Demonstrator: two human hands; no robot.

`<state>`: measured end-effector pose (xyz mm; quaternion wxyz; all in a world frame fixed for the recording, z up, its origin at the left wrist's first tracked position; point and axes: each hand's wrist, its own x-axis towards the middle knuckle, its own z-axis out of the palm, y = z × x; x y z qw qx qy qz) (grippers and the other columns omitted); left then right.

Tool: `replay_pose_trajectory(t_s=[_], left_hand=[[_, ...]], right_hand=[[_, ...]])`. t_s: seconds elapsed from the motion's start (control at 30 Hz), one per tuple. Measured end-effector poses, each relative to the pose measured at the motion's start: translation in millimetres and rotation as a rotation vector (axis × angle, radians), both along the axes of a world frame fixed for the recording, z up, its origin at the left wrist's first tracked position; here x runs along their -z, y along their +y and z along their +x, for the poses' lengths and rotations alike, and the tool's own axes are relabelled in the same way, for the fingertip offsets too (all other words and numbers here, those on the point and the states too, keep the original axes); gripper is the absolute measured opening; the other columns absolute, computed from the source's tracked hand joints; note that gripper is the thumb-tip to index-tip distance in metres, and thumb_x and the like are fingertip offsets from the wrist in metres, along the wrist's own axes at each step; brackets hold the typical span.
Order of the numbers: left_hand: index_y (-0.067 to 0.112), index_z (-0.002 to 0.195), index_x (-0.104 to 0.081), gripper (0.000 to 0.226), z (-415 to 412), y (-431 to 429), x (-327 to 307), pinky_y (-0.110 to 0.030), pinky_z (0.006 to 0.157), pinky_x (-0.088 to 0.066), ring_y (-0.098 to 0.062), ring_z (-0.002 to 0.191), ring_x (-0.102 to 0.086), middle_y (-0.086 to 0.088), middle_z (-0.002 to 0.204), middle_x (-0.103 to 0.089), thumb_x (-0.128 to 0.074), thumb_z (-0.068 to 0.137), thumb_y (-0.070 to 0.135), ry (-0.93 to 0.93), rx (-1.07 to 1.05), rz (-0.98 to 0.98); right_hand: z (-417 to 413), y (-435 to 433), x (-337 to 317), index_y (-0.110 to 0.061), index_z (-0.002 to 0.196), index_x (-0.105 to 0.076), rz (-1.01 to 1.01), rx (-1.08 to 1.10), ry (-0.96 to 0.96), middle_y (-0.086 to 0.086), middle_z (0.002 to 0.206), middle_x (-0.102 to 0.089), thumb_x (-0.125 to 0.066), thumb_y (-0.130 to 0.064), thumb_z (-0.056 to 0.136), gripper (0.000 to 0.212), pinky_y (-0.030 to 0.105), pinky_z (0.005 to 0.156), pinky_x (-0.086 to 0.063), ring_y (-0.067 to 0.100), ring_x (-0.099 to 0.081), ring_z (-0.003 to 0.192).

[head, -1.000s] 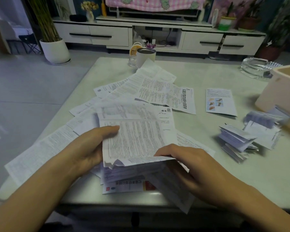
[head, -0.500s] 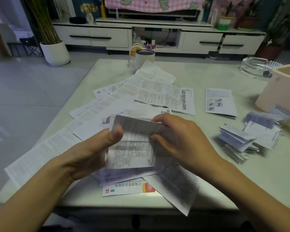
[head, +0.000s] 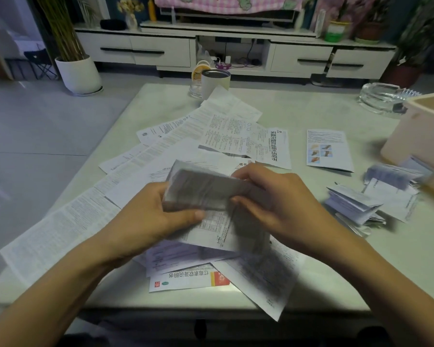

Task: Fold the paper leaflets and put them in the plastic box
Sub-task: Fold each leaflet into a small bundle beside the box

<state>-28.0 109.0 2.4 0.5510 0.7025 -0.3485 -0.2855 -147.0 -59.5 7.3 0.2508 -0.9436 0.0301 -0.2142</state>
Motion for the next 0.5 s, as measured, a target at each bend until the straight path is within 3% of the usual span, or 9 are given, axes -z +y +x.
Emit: replay_pose_trajectory(t_s=[0.1, 0.17, 0.23, 0.33, 0.4, 0.5], left_hand=[[0.015, 0.093, -0.066, 0.030, 0.7, -1.4, -3.0, -0.017, 0.061, -0.055, -0.014, 0.077, -0.071, 0.000, 0.086, -0.074, -0.070, 0.065, 0.022, 0.045, -0.127, -0.138], [0.021, 0.112, -0.059, 0.056, 8.2, -2.0, 2.4, -0.022, 0.069, -0.057, -0.013, 0.089, -0.070, 0.002, 0.103, -0.070, -0.082, 0.061, 0.030, 0.077, -0.244, -0.194], [0.027, 0.122, -0.052, 0.074, 9.1, -3.5, 4.3, -0.025, 0.079, -0.057, -0.010, 0.099, -0.067, 0.006, 0.115, -0.065, -0.081, 0.056, 0.043, 0.141, -0.258, -0.136], [0.017, 0.122, -0.055, 0.056, -2.7, -9.5, 3.9, -0.031, 0.085, -0.055, -0.018, 0.102, -0.067, 0.000, 0.113, -0.069, -0.070, 0.073, 0.040, 0.383, -0.078, -0.065], [0.017, 0.111, -0.061, 0.035, -13.9, -13.1, 1.7, -0.028, 0.077, -0.057, -0.018, 0.094, -0.070, 0.000, 0.102, -0.073, -0.064, 0.081, 0.034, 0.408, -0.033, -0.045], [0.015, 0.107, -0.063, 0.023, -17.3, -15.6, 3.5, -0.027, 0.069, -0.059, -0.017, 0.084, -0.072, -0.001, 0.092, -0.075, -0.056, 0.085, 0.019, 0.342, -0.099, -0.021]], right_hand=[[-0.5, -1.1, -1.0, -0.027, 0.084, -0.058, 0.124, 0.094, -0.059, -0.015, 0.068, -0.060, -0.064, -0.026, 0.082, 0.006, 0.014, 0.062, -0.042, 0.000, -0.055, 0.067], [0.2, -2.0, -2.0, -0.022, 0.080, -0.059, 0.412, 0.178, -0.103, -0.011, 0.070, -0.064, -0.068, -0.016, 0.083, 0.011, 0.014, 0.061, -0.043, 0.002, -0.058, 0.066], [0.7, -2.3, -1.3, -0.015, 0.089, -0.063, 0.791, 0.215, -0.083, -0.001, 0.082, -0.071, -0.067, -0.012, 0.083, 0.008, 0.023, 0.069, -0.052, 0.013, -0.067, 0.075], [2.3, 1.3, 6.3, -0.009, 0.106, -0.063, 1.184, 0.157, 0.046, 0.007, 0.096, -0.073, -0.064, -0.007, 0.083, 0.022, 0.035, 0.083, -0.056, 0.023, -0.070, 0.090], [3.4, 5.4, 10.6, -0.007, 0.112, -0.061, 1.258, 0.131, 0.099, 0.010, 0.101, -0.072, -0.063, -0.007, 0.084, 0.029, 0.040, 0.086, -0.055, 0.027, -0.069, 0.093], [3.4, 7.7, 13.5, -0.007, 0.116, -0.060, 1.265, 0.126, 0.149, 0.009, 0.105, -0.071, -0.063, -0.007, 0.084, 0.032, 0.043, 0.088, -0.054, 0.029, -0.068, 0.096]])
